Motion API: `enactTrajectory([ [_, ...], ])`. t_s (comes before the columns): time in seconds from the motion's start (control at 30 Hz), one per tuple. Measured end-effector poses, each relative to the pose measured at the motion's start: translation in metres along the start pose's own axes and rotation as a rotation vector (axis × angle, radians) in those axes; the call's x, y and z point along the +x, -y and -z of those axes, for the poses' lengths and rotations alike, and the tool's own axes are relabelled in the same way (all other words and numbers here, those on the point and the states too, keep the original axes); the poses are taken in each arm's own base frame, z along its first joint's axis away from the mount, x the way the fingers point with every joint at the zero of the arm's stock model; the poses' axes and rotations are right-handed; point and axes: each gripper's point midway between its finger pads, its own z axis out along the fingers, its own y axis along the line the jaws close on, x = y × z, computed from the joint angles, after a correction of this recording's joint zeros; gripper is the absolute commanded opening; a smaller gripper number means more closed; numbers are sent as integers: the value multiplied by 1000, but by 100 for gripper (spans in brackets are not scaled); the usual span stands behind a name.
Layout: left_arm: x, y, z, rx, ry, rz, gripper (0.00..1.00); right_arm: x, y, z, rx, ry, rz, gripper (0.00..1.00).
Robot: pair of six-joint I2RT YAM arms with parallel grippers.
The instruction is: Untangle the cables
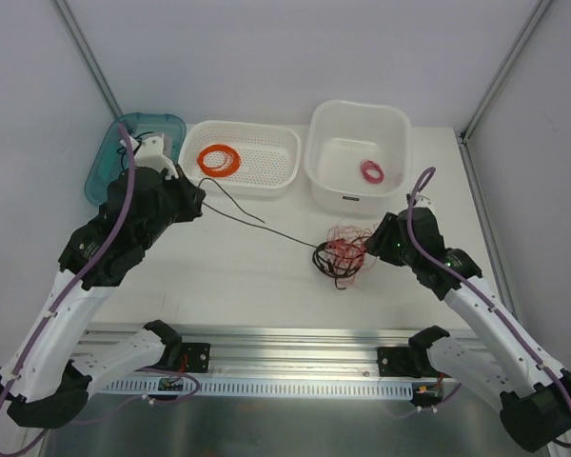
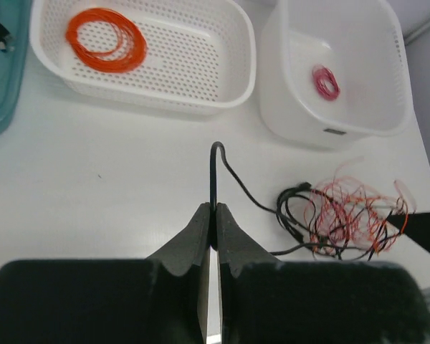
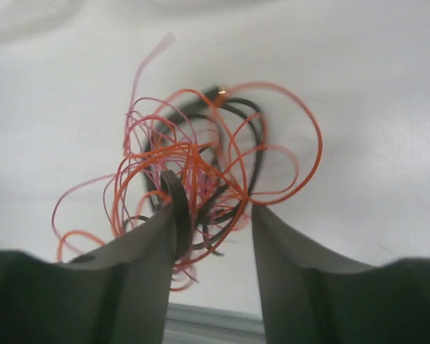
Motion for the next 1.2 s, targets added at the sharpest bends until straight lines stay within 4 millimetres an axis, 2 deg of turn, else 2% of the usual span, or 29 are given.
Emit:
enactTrajectory([
  [0.1, -4, -10, 3, -23, 19, 18, 0, 21, 38, -1, 153, -98, 54, 70],
  [0.17, 10, -10, 0, -9, -14, 15, 0, 33, 49, 2, 192, -154, 91, 75],
  [0.3, 63, -21, -16, -21, -148, -4, 0, 38, 52, 8, 195, -195, 149, 76],
  [0.4, 113, -42, -28, -87, -269, -35, 0, 33, 45, 10, 183, -201, 180, 76],
  [0.5, 144, -66, -30, -165, -331, -66, 0, 31, 37, 9, 167, -209, 196, 76],
  [0.57, 156, -81, -30, -217, -348, -80, 11, 33, 35, 8, 162, -223, 201, 76],
  [0.6, 161, -85, -31, -233, -358, -87, 22, 35, 35, 7, 161, -230, 204, 77],
  [0.63, 165, -89, -32, -247, -370, -93, 42, 36, 34, 7, 160, -235, 207, 77],
  [0.7, 172, -91, -35, -256, -402, -111, 59, 38, 33, 6, 157, -244, 211, 77],
  [0.73, 174, -90, -37, -255, -417, -121, 72, 39, 32, 6, 154, -246, 212, 78],
  [0.77, 178, -90, -39, -248, -440, -136, 78, 39, 32, 6, 154, -247, 213, 80],
  [0.87, 190, -81, -44, -189, -513, -167, 89, 38, 31, 7, 152, -247, 215, 81],
  [0.97, 199, -62, -46, -88, -563, -215, 89, 38, 31, 8, 154, -246, 215, 83],
  [1.03, 205, -36, -45, 25, -578, -290, 89, 37, 33, 8, 161, -244, 216, 85],
  [1.13, 220, 14, -42, 231, -577, -419, 89, 36, 34, 10, 165, -236, 216, 88],
  [1.2, 230, 38, -42, 330, -574, -480, 89, 34, 34, 13, 164, -224, 215, 91],
])
